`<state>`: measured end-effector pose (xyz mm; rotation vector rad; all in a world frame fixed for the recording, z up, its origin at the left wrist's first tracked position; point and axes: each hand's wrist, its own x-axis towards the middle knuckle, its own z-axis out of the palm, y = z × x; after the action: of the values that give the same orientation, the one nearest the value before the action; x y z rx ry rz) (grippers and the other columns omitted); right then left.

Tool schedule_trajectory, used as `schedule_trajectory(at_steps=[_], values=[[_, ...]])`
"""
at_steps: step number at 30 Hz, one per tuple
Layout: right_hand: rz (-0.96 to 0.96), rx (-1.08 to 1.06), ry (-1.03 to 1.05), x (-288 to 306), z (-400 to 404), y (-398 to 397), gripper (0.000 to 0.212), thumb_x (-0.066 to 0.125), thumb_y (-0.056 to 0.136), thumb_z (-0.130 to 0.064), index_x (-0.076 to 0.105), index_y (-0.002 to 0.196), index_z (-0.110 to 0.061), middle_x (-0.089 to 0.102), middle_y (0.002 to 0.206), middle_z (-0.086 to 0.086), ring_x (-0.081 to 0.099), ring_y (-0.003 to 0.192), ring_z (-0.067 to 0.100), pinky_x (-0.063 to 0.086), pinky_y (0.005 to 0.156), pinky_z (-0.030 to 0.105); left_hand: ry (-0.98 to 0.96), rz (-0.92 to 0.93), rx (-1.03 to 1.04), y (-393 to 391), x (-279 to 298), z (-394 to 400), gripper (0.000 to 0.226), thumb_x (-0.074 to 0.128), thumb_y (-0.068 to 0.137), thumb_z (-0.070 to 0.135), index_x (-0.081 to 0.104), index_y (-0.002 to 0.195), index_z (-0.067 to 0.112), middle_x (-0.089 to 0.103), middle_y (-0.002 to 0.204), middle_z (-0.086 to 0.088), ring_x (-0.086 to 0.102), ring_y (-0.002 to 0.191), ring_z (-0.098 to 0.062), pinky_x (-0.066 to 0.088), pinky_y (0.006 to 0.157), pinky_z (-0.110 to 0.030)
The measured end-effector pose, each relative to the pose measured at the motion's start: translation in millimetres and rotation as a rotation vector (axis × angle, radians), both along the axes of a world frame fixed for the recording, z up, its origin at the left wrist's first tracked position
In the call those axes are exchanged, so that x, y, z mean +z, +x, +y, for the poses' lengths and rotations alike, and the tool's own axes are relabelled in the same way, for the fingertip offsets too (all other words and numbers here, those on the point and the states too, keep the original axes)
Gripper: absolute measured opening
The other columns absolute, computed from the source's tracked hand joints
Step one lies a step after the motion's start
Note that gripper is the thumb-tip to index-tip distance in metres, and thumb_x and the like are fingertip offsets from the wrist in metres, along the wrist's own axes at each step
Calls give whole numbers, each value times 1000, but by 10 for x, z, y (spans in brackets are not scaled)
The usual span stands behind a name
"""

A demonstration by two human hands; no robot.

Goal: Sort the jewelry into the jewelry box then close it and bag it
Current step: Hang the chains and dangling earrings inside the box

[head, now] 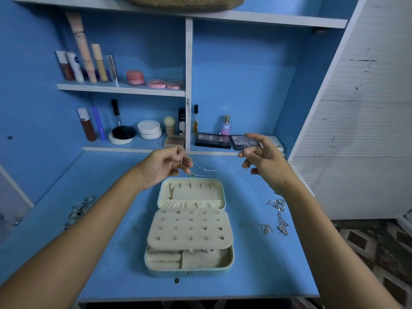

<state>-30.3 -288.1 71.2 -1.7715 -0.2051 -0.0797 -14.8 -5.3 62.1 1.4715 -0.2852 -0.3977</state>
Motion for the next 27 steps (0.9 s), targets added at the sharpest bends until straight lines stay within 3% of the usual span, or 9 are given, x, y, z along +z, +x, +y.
schedule_trajectory(at_steps=[4, 7, 9, 12, 15, 18, 22, 24, 27], values=[[-37, 92, -185, 148, 107, 27, 24, 58, 100, -16, 56, 120, -29, 76, 88, -6, 57, 65, 7, 44, 61, 16, 181, -91, -19, -71, -94, -27, 16, 62, 59, 30, 56, 70, 20, 70, 88, -2, 63, 87, -10, 39, 70, -31], [-46, 158, -290, 247, 226, 29, 17, 62, 98, -14, 59, 110, -25, 77, 84, -9, 60, 66, 0, 46, 65, 12, 353, -141, -30, -138, -115, -55, 14, 66, 59, 41, 63, 66, 30, 66, 81, 10, 56, 74, 0, 38, 72, -28], [-52, 193, -362, 290, 308, 39, 14, 66, 96, -15, 60, 104, -24, 77, 84, -9, 62, 69, -2, 52, 73, 21, 443, -184, -15, -145, -139, -63, 25, 71, 62, 45, 64, 73, 24, 62, 78, 8, 53, 71, -2, 40, 73, -28], [-39, 230, -446, 333, 424, 42, 10, 68, 94, -17, 61, 100, -20, 77, 84, -9, 63, 71, -4, 55, 86, 43, 467, -342, 117, -140, -157, -86, 27, 80, 73, 34, 60, 83, 18, 66, 86, 5, 61, 82, -10, 48, 85, -35], [-19, 277, -458, 385, 519, 17, 10, 69, 94, -17, 61, 98, -18, 77, 83, -8, 64, 70, -4, 54, 91, 47, 425, -409, 144, -175, -97, -147, 32, 84, 78, 19, 55, 93, 17, 74, 97, 5, 68, 91, -12, 51, 83, -26], [-26, 303, -463, 433, 595, -13, 11, 71, 92, -16, 61, 95, -14, 75, 76, -8, 64, 68, 2, 54, 87, 49, 466, -447, 145, -215, -6, -230, 42, 86, 75, 21, 50, 97, 19, 75, 97, 9, 67, 87, -7, 43, 73, -10], [-43, 298, -488, 450, 645, -11, 15, 75, 88, -17, 61, 89, -12, 73, 71, -6, 62, 65, 5, 56, 79, 45, 481, -460, 214, -249, 53, -280, 37, 84, 77, 21, 51, 93, 22, 76, 84, 11, 58, 64, 5, 38, 71, -25], [-46, 291, -490, 448, 645, 1, 17, 77, 87, -16, 60, 86, -14, 70, 67, -7, 60, 62, 5, 54, 72, 36, 479, -456, 251, -267, 64, -276, 32, 83, 79, 21, 54, 91, 23, 76, 81, 9, 53, 56, 7, 37, 68, -28], [-42, 266, -527, 436, 624, 17, 19, 79, 85, -19, 60, 84, -16, 69, 70, -2, 60, 63, 8, 51, 66, 31, 501, -449, 302, -277, 75, -234, 26, 82, 80, 23, 59, 92, 22, 76, 79, 10, 59, 64, 5, 41, 70, -25]])
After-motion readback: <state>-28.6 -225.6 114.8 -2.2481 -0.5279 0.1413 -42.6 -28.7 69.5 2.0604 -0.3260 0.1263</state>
